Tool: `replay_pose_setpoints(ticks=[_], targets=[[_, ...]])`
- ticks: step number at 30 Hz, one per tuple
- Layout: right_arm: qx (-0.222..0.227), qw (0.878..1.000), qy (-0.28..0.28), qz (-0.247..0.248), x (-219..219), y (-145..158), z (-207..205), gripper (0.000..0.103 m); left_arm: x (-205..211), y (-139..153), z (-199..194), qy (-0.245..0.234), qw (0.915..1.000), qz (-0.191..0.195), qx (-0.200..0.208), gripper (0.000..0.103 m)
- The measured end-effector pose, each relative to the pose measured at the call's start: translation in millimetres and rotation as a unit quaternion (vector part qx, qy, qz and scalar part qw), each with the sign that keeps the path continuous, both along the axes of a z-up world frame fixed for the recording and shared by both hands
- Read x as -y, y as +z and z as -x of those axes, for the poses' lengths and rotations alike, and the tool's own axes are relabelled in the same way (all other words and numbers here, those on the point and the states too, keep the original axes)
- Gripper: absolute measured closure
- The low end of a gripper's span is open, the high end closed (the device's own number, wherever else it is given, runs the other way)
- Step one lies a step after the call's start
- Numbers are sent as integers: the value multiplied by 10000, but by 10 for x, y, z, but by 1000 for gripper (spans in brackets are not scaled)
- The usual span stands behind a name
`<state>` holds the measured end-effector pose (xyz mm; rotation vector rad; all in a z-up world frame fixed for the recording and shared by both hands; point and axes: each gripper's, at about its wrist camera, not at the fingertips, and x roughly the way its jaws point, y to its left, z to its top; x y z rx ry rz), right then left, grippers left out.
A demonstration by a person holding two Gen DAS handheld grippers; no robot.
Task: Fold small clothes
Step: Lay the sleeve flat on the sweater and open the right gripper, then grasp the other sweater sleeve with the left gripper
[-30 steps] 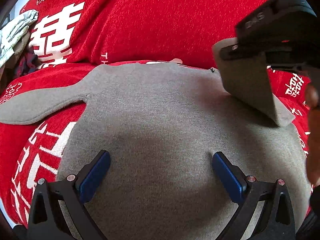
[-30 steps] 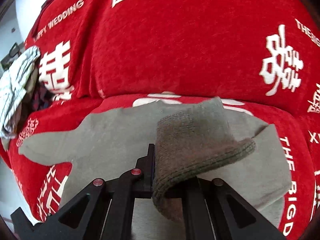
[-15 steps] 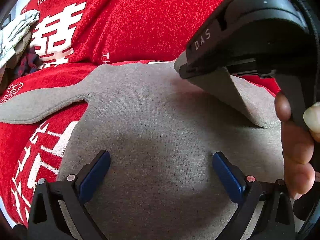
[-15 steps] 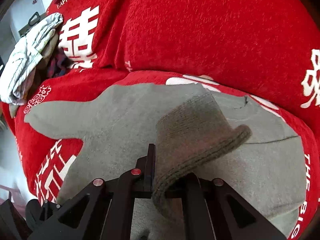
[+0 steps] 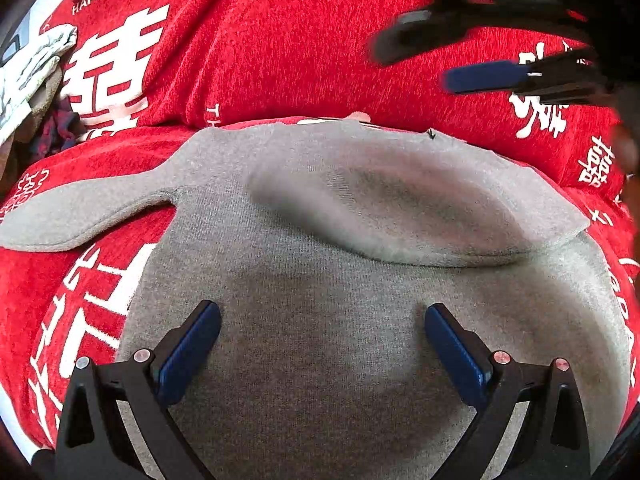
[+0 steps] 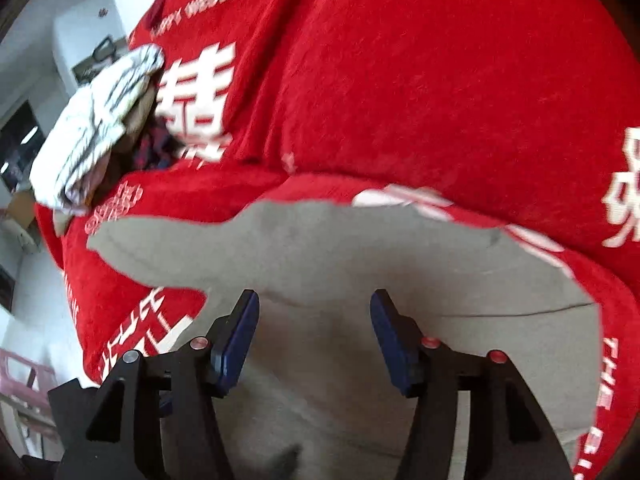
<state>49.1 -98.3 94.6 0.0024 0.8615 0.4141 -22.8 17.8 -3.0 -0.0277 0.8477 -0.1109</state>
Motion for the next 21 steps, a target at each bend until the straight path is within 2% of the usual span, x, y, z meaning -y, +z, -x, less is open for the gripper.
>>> replay_pose_setpoints(ticks=[2, 4, 8, 11, 13, 14, 15, 18, 19, 21], targets=[[104, 9996, -281, 5, 297, 57, 39, 38, 10, 19, 15, -43, 10000, -75, -51, 1], [119, 9966, -763, 277, 692, 12, 80, 38, 1, 54, 39, -75, 9999, -51, -140, 1], [-203, 9824, -1633, 885, 1346, -260, 108, 38, -25, 218, 74, -196, 9973, 652, -275, 1], [-555, 9724, -2143, 739, 1743, -514, 84, 38, 119, 293, -20, -375, 9955, 789, -370, 1], [-774, 9676, -2340, 553, 1888, -687, 39, 38, 259, 309, -155, -452, 9957, 687, -428, 1], [-732, 9675, -2365, 510, 1912, -735, 22, 38, 316, 311, -251, -467, 9957, 658, -448, 1], [-559, 9686, -2357, 566, 1897, -745, 24, 35, 358, 295, -364, -447, 9956, 651, -511, 1], [-551, 9688, -2274, 822, 1809, -788, -72, 26, 371, 176, -705, -237, 9924, 737, -956, 1], [-590, 9685, -2246, 899, 1796, -797, -117, 26, 369, 118, -820, -98, 9920, 629, -1093, 1], [-660, 9678, -2243, 931, 1815, -793, -179, 25, 403, 135, -889, -14, 9933, 422, -1079, 1]])
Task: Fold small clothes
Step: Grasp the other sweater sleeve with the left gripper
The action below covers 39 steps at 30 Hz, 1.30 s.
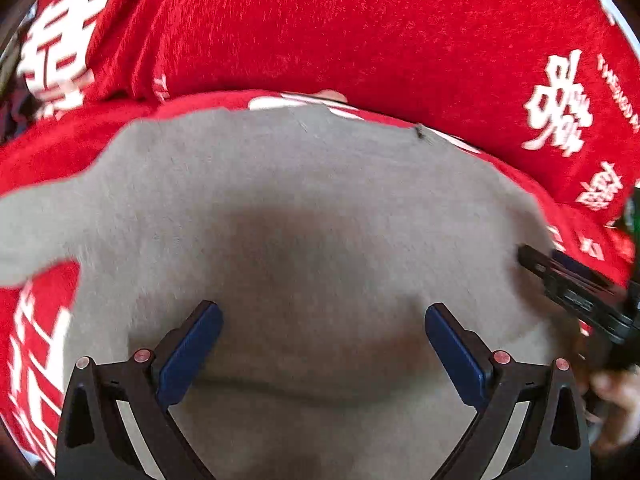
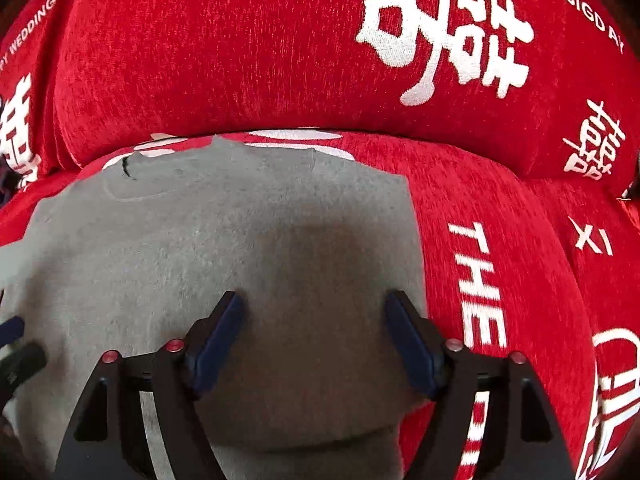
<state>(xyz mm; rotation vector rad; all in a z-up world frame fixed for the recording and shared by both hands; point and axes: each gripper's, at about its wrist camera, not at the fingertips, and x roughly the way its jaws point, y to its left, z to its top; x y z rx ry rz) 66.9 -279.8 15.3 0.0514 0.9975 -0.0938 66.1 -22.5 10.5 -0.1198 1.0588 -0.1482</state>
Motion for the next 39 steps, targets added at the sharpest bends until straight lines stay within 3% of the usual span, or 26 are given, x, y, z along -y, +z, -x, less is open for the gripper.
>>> replay_pose_setpoints(ticks=[6, 10, 11, 13, 17, 22, 25, 28, 31, 34, 36, 39], targets=[[102, 9997, 50, -217, -59, 77, 135, 25, 159, 124, -52, -96, 9994, 320, -26, 1], [71, 9998, 210, -26, -230, 41, 211, 25, 384, -74, -50, -354, 9986, -340, -181, 1], [64, 9996, 254, 107, -260, 36, 223, 25, 424, -94, -16, -428, 9972, -615, -23, 1], [69, 9992, 264, 287, -294, 58, 276, 25, 421, -61, -6, -462, 9966, -683, 27, 1], [247, 9993, 238, 131, -332, 197, 461, 25, 256, 31, 130, -176, 9989, -442, 49, 1], [220, 9980, 518, 270, -577, 113, 690, 25, 185, -32, 335, -162, 9967, -747, 268, 1], [375, 9972, 413, 499, -666, 151, 810, 25, 69, 68, 440, -58, 9972, -669, 342, 1], [534, 9971, 523, 146, -750, 263, 971, 25, -239, 145, 576, 260, 9970, -539, 482, 1], [539, 9951, 819, 134, -952, 238, 1053, 25, -733, 115, 640, 851, 9946, -455, 387, 1], [205, 9934, 1111, 210, -1166, 55, 1055, 25, -1423, 40, 694, 1802, 9823, -469, 195, 1], [425, 9927, 1075, 347, -1240, 40, 1103, 25, -1873, -4, 742, 2385, 9700, -461, 130, 1], [393, 9934, 1046, 267, -1310, 37, 1092, 25, -2671, -89, 766, 3388, 9402, -341, -112, 1]])
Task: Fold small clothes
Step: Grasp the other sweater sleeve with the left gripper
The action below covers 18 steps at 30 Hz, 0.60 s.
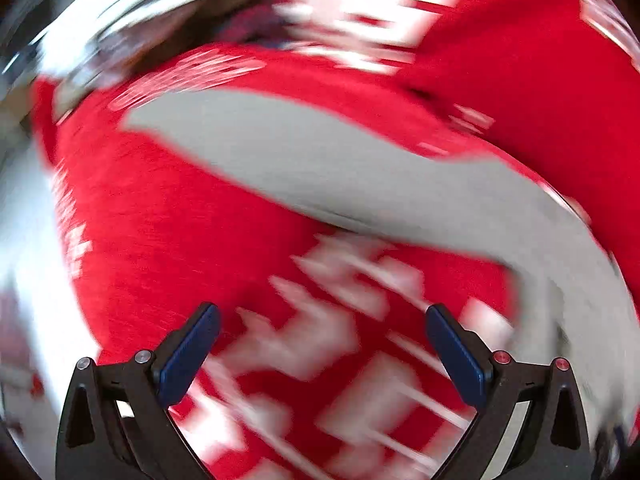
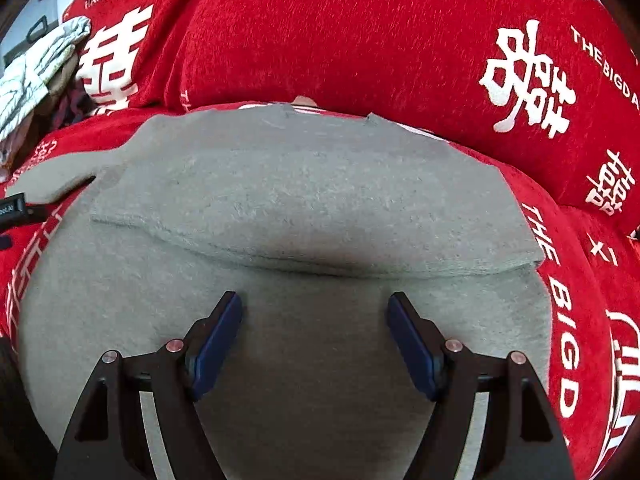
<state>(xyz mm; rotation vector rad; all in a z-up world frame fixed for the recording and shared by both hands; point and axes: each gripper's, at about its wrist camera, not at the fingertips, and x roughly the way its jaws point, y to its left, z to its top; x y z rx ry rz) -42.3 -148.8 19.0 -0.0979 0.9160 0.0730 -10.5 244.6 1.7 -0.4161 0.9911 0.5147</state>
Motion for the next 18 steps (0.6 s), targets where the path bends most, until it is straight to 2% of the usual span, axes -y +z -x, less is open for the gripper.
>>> replay_pose_setpoints(ticks=[4, 6, 10, 12, 16, 18], targets=[[50, 10000, -4, 72, -78, -4, 7, 25, -809, -177, -72, 920, 9950, 313, -228, 1], [87, 9999, -22, 88, -87, 1, 15, 25, -1069, -160, -177, 1187, 9926, 232, -113, 1], [92, 9998, -9, 151, -106, 7, -8, 25, -1361, -183, -491, 1586, 9868, 288, -124, 1], [50, 9998, 21, 179, -107, 16, -22, 25, -1454, -195, -672, 1857, 9821, 111, -288, 1], [-92, 9995, 76, 279, -119, 50, -55, 25, -1585, -221, -921, 1974, 9799, -166, -248, 1], [-114, 9992, 80, 376, -136, 101, -65, 25, -1637, -223, -995, 1751, 9842, -226, -153, 1]])
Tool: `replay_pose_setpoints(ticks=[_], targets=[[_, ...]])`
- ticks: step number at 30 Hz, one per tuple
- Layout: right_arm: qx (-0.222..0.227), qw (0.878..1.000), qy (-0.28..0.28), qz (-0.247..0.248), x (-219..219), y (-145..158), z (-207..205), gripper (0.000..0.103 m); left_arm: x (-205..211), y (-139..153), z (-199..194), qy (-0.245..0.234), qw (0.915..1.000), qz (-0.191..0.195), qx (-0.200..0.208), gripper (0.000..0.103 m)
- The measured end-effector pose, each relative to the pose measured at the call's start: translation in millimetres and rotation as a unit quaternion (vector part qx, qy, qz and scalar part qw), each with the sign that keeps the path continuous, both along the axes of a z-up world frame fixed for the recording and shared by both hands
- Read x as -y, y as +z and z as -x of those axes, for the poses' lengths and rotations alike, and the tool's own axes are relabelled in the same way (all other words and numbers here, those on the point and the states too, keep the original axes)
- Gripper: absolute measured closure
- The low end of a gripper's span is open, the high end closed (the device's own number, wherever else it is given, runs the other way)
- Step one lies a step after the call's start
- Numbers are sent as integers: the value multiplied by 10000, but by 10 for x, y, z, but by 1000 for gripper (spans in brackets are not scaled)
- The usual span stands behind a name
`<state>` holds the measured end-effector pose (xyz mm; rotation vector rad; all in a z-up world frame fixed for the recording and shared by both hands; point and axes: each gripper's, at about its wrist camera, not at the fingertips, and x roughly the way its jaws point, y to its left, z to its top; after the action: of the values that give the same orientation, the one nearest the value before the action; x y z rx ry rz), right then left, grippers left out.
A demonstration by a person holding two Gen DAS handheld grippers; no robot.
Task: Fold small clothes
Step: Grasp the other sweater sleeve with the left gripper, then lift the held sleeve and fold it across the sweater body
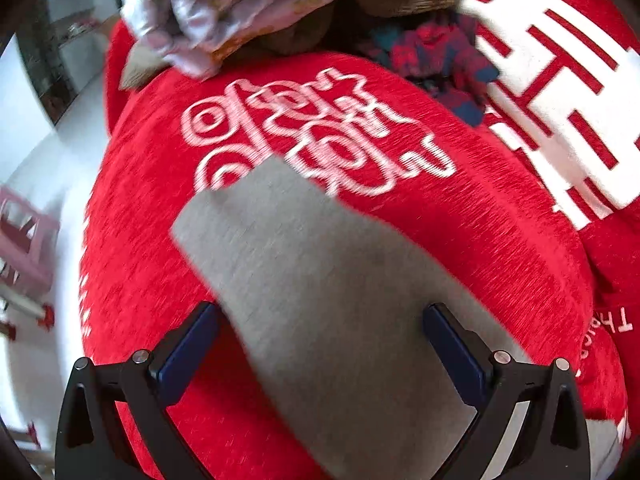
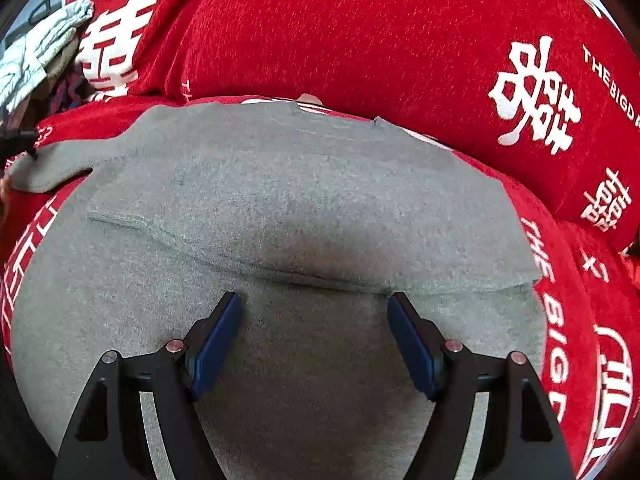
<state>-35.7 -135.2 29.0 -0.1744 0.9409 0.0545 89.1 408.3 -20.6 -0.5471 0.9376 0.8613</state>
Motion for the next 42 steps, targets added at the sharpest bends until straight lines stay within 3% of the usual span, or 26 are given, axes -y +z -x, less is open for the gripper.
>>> replay_pose_setpoints(ticks=[1, 3, 5, 7, 11, 17, 22, 25, 27, 30, 42], targets=[[58, 10000, 13, 15, -11, 50, -3, 25, 4, 25, 7, -81, 10000, -21, 53, 1], [234, 9997, 39, -16, -39, 174, -36, 25, 18, 74, 47, -160, 9994, -248, 196, 24], [337, 9994, 74, -89, -90, 300, -141, 25, 42, 136, 89, -400, 9979, -308, 407, 73], [333, 9992, 144, -165, -177, 364, -289, 25, 6, 159, 96, -626, 9964, -74, 559, 86], [250, 9986, 446, -159, -559, 359, -653, 25, -45, 227, 219, -601, 9955, 42, 735, 88], [-88, 9949, 1009, 31, -1438, 77, -1140, 25, 16, 361, 400, -641, 9936, -591, 724, 89], [-377, 9926, 1104, 339, -2052, -214, -1415, 25, -23, 377, 456, -731, 9934, -472, 745, 89], [-533, 9902, 1294, -9, -2245, -200, -1430, 25, -2, 395, 480, -827, 9929, -411, 749, 89], [-501, 9869, 1508, -262, -2287, -124, -1329, 25, 30, 428, 509, -872, 9924, -327, 809, 89], [-44, 9882, 1528, 8, -2237, 9, -1111, 25, 115, 464, 517, -952, 9919, -274, 797, 89], [169, 9944, 1003, -294, -1072, 241, -550, 25, 739, 692, 436, -1402, 9860, -375, 825, 90]])
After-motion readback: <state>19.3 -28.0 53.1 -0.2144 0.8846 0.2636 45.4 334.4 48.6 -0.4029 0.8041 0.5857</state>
